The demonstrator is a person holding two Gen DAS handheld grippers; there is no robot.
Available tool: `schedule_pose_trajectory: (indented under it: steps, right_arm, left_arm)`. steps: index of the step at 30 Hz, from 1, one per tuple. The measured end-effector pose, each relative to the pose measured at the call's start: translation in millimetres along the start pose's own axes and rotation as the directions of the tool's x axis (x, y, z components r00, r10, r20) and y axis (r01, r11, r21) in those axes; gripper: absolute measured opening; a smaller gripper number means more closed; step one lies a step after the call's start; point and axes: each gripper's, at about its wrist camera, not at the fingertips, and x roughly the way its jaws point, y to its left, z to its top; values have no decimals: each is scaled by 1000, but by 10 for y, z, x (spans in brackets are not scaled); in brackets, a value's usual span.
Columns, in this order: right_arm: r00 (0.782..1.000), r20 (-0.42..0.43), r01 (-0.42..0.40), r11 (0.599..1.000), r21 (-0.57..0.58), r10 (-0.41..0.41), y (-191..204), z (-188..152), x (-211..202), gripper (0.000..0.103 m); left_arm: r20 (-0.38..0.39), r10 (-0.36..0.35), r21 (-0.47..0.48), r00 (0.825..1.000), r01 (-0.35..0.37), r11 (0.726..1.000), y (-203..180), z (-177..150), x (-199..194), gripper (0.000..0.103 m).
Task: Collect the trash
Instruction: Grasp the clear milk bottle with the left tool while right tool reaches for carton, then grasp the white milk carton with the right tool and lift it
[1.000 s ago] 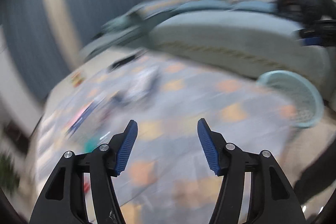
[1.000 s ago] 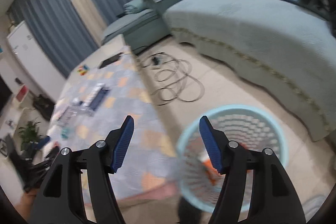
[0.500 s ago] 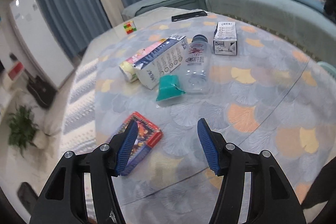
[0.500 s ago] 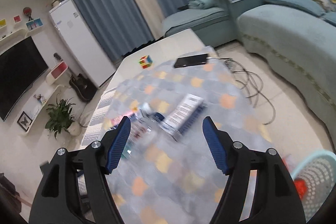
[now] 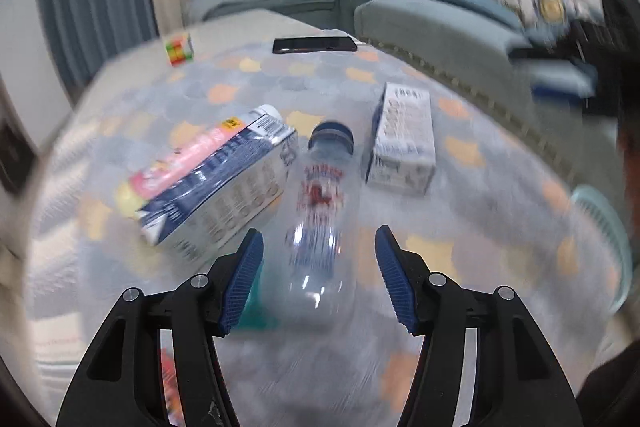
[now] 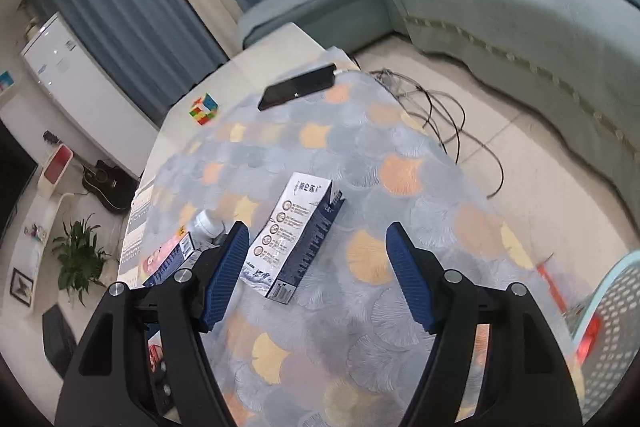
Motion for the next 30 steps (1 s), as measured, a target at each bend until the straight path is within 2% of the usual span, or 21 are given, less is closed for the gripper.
schedule_pose_trajectory:
  steps: [2, 4, 7, 9, 11, 15, 19, 24, 27, 30]
  right_arm:
    - [1000, 5, 13, 1000, -17, -13, 36, 4, 34, 67]
    - [1000, 14, 23, 1000, -18, -23, 55, -1, 50, 67]
    - [1000, 4, -2, 1000, 0, 2, 116, 5, 138, 67]
    - [1000, -3, -4, 1000, 5, 4, 153, 8, 211, 67]
    - [1000, -20, -1, 1000, 9, 1, 176, -18, 297, 67]
    - [997, -64, 51, 998, -46, -53, 254, -120, 511, 67]
    - [990, -118, 70, 997, -43, -75, 262, -240, 739, 67]
    - [984, -149, 91, 995, -33, -95, 350, -355, 985, 67]
    - [983, -159, 93, 996, 3, -91, 444, -403, 1147, 74]
    - [982, -124, 140, 990, -15, -141, 573, -408, 1268, 84]
  left_arm:
    - [-27, -20, 2, 999, 20, 1000, -11, 51, 158, 57]
    - [-57, 26, 41, 998, -24, 999, -72, 46, 282, 57]
    - [-158, -1, 11, 987, 3, 1000, -86, -46, 532, 53]
    - [-142, 43, 40, 989, -38, 998, -141, -84, 562, 52]
    - [-135, 43, 25, 990, -40, 999, -135, -87, 527, 52]
    - [-82, 17, -51, 996, -21, 998, -32, -38, 289, 52]
    - [6, 31, -41, 1000, -30, 999, -14, 39, -122, 52]
    - [153, 52, -109, 987, -36, 993, 117, 149, -787, 52]
    - [195, 60, -186, 979, -23, 982, 247, 174, -991, 52]
    - [205, 84, -216, 975, -38, 976, 362, 153, -1045, 52]
